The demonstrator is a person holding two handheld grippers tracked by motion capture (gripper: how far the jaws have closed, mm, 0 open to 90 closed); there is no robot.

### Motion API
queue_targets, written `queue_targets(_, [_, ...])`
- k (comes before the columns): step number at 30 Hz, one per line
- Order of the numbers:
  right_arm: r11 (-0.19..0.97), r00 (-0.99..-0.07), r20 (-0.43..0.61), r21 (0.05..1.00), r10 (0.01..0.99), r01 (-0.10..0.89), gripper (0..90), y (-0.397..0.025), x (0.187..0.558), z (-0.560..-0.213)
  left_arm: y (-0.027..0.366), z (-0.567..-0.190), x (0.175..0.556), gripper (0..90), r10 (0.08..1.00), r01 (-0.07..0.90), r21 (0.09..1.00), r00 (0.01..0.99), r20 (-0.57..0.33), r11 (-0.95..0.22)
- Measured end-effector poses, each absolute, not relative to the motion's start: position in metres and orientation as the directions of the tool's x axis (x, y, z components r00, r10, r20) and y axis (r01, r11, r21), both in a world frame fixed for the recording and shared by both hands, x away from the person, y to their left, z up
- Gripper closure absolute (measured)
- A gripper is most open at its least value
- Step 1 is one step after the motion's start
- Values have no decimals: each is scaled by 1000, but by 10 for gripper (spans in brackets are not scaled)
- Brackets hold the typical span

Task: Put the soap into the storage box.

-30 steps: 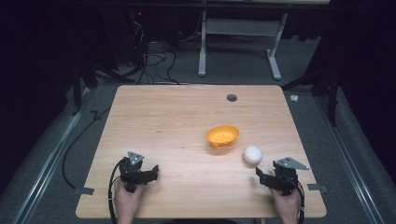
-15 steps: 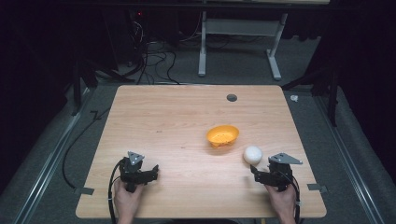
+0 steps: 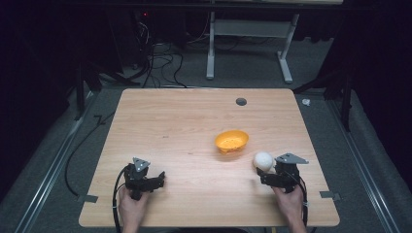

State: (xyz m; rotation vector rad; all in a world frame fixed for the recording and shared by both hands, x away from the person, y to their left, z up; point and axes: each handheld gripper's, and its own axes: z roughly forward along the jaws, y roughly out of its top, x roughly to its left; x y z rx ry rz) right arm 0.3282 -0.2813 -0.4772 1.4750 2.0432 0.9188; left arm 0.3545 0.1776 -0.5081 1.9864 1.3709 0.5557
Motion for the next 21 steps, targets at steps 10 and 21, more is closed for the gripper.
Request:
queue_targets(10, [229, -334, 2, 725, 942, 650, 151, -275, 346, -479, 178, -508, 354, 99, 932, 655, 717, 362, -20, -239])
queue_targets(21, [206, -303, 19, 692, 953, 692, 156, -275, 358, -491, 178, -508, 354, 99, 932, 654, 718, 362, -20, -239])
